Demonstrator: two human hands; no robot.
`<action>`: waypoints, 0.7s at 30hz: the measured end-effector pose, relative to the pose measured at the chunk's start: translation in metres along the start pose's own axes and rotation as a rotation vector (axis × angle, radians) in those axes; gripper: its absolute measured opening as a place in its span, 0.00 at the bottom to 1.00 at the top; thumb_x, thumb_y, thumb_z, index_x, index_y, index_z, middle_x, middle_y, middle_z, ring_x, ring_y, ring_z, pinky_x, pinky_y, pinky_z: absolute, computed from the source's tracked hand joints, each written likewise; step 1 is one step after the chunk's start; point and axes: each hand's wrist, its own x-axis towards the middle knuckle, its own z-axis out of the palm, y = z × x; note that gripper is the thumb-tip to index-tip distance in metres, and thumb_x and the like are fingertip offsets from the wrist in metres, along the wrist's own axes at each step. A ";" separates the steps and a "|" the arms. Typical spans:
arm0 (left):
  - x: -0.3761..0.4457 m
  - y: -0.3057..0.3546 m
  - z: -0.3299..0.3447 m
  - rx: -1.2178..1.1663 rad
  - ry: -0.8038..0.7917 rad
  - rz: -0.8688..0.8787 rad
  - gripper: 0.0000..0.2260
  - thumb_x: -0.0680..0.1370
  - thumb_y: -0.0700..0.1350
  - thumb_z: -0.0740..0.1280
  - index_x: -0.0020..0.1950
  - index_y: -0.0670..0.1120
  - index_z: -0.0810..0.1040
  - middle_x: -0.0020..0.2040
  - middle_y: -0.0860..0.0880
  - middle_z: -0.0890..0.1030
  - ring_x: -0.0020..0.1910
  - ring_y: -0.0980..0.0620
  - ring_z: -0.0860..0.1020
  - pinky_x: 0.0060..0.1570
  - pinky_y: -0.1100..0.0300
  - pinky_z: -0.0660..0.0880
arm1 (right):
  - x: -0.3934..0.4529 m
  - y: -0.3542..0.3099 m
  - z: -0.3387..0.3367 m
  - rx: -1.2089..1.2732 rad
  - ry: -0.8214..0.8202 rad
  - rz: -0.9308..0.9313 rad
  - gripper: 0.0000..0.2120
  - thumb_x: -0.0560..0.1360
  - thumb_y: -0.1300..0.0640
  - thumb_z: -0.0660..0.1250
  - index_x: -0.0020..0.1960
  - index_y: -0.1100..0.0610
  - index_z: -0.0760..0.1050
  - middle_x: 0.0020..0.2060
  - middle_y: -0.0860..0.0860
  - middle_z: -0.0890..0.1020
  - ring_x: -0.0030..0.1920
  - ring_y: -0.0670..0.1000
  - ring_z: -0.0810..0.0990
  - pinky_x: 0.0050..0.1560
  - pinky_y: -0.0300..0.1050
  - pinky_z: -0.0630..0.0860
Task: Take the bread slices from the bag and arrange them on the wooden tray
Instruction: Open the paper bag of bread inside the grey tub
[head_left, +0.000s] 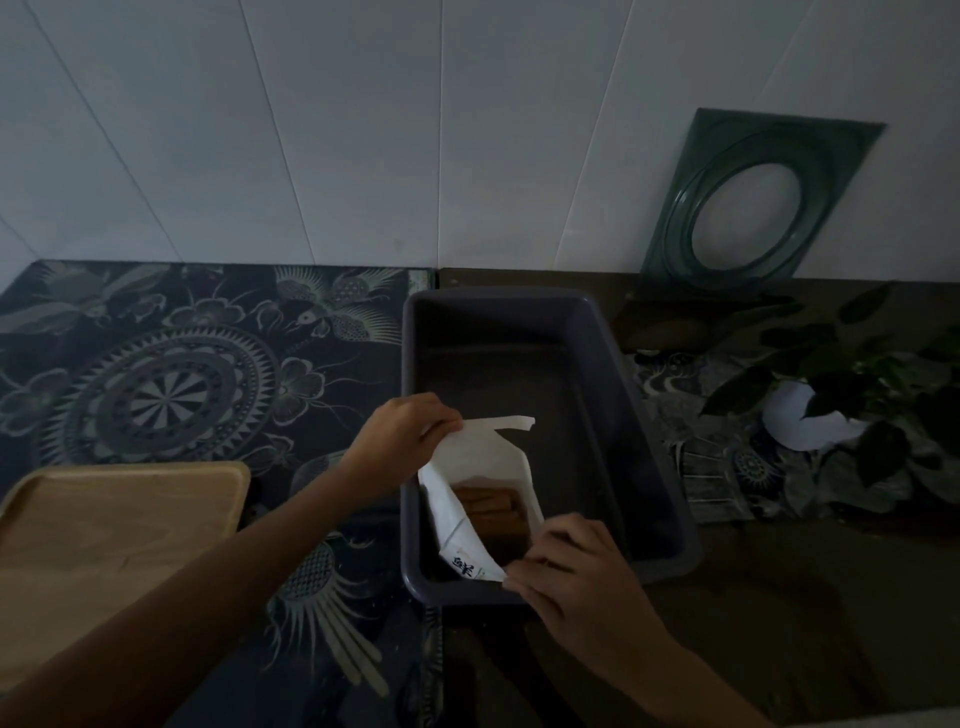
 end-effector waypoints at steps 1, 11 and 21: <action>0.000 0.000 0.001 -0.001 0.000 0.006 0.07 0.80 0.40 0.68 0.53 0.43 0.86 0.46 0.47 0.85 0.43 0.51 0.83 0.46 0.49 0.82 | 0.000 0.000 -0.001 0.006 -0.010 -0.002 0.12 0.78 0.47 0.65 0.46 0.50 0.86 0.42 0.43 0.84 0.53 0.47 0.74 0.51 0.43 0.69; -0.001 0.005 0.000 -0.020 -0.059 0.087 0.06 0.79 0.40 0.70 0.52 0.44 0.87 0.44 0.47 0.85 0.40 0.51 0.83 0.42 0.52 0.82 | 0.019 0.004 -0.019 0.158 -0.144 0.036 0.17 0.75 0.62 0.63 0.54 0.51 0.87 0.54 0.45 0.85 0.60 0.50 0.75 0.56 0.47 0.72; 0.003 0.006 -0.007 -0.055 -0.144 0.022 0.07 0.79 0.40 0.70 0.53 0.44 0.87 0.49 0.48 0.87 0.47 0.52 0.84 0.49 0.63 0.77 | 0.125 -0.001 -0.020 0.071 -0.646 0.115 0.19 0.80 0.65 0.63 0.66 0.50 0.80 0.59 0.53 0.83 0.51 0.53 0.81 0.52 0.50 0.80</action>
